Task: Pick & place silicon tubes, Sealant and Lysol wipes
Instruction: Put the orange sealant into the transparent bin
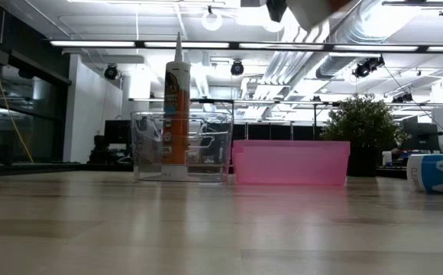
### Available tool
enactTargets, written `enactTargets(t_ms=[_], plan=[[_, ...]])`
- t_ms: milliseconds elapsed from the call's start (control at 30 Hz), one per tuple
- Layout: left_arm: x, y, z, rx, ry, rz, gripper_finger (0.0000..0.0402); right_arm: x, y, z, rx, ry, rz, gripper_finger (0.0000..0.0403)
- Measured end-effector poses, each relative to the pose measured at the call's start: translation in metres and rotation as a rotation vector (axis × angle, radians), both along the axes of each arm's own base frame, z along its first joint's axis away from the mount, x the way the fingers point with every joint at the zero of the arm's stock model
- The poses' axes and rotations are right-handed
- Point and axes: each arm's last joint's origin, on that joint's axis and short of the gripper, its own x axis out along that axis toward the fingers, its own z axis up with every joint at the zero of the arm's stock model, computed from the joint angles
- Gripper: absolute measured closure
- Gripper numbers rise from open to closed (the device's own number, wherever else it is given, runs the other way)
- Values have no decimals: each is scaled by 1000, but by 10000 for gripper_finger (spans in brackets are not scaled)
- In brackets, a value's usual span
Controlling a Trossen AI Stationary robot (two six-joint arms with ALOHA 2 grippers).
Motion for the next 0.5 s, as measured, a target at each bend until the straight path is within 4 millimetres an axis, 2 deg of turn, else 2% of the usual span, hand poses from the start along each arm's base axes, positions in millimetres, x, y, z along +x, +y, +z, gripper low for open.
enactTargets(t_ms=[167, 233, 267, 300, 333, 367, 500], plan=[[-14, 24, 38, -20, -103, 42, 242, -6, -5, 3, -117, -55, 26, 73], [-21, 32, 50, -12, -124, 72, 258, -8, -9, 4, -172, -73, 38, 73], [-23, 36, 55, -4, -143, 81, 278, -9, -12, 5, -199, -78, 41, 73], [-22, 39, 60, -5, -170, 88, 336, -10, -15, 6, -220, -83, 41, 73], [-22, 41, 60, -5, -171, 93, 372, -11, -20, 9, -240, -99, 46, 73], [-22, 43, 58, -9, -155, 89, 390, -13, -25, 12, -260, -124, 42, 73], [-21, 41, 49, -19, -97, 76, 398, -20, -44, 25, -365, -223, 2, 73]])
